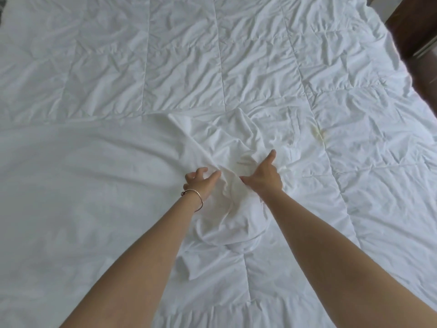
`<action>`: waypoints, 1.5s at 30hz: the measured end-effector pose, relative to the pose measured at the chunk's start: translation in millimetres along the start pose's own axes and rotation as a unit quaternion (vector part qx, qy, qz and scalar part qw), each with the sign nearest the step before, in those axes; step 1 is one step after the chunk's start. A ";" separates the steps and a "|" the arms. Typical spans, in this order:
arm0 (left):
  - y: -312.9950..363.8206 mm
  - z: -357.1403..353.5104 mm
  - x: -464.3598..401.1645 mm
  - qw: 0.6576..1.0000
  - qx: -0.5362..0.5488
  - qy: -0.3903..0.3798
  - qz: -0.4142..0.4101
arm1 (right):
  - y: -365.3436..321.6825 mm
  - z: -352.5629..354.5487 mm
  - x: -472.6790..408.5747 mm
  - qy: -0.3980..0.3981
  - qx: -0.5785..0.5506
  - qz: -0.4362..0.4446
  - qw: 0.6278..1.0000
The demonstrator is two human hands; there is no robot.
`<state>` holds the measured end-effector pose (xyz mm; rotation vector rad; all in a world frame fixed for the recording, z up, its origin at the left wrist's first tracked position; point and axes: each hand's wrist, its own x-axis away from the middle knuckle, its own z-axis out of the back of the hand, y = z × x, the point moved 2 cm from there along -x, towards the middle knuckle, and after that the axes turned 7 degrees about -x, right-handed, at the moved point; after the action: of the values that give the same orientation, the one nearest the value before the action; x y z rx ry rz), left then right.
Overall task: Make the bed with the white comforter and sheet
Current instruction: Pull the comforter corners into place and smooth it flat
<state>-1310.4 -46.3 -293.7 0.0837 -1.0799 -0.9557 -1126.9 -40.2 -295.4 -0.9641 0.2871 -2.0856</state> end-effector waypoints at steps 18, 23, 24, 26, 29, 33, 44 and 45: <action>-75.5 91.9 21.3 0.964 0.210 0.032 -0.163 | -65.8 -84.4 155.5 -0.094 -0.381 0.108 0.914; -164.0 138.6 27.7 0.972 0.185 0.028 -0.145 | -95.6 -146.9 201.1 -0.026 -0.233 0.154 0.960; -176.1 147.5 26.8 0.974 0.169 0.031 -0.150 | -95.8 -163.1 210.2 -0.034 -0.144 0.159 0.976; -186.5 163.3 26.6 0.974 0.144 0.022 -0.171 | -93.9 -187.2 230.8 -0.020 -0.007 0.157 0.987; -178.1 175.2 33.3 0.970 0.115 -0.044 -0.211 | -86.3 -195.3 252.6 0.037 0.022 0.108 0.993; -159.2 170.7 43.7 0.961 0.069 -0.118 -0.239 | -82.2 -176.8 263.3 0.079 -0.069 0.098 0.990; -133.3 159.2 -8.3 0.904 0.387 -0.177 -0.033 | -135.1 -159.3 176.5 -0.036 0.084 0.098 0.991; -133.5 156.9 -16.5 0.907 0.394 -0.146 -0.035 | -137.2 -161.0 165.7 -0.058 0.071 0.097 0.991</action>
<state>-1516.7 -58.1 -291.0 0.6647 -1.7050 -0.5473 -1386.1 -94.0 -248.5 -0.9287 0.1635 -1.8398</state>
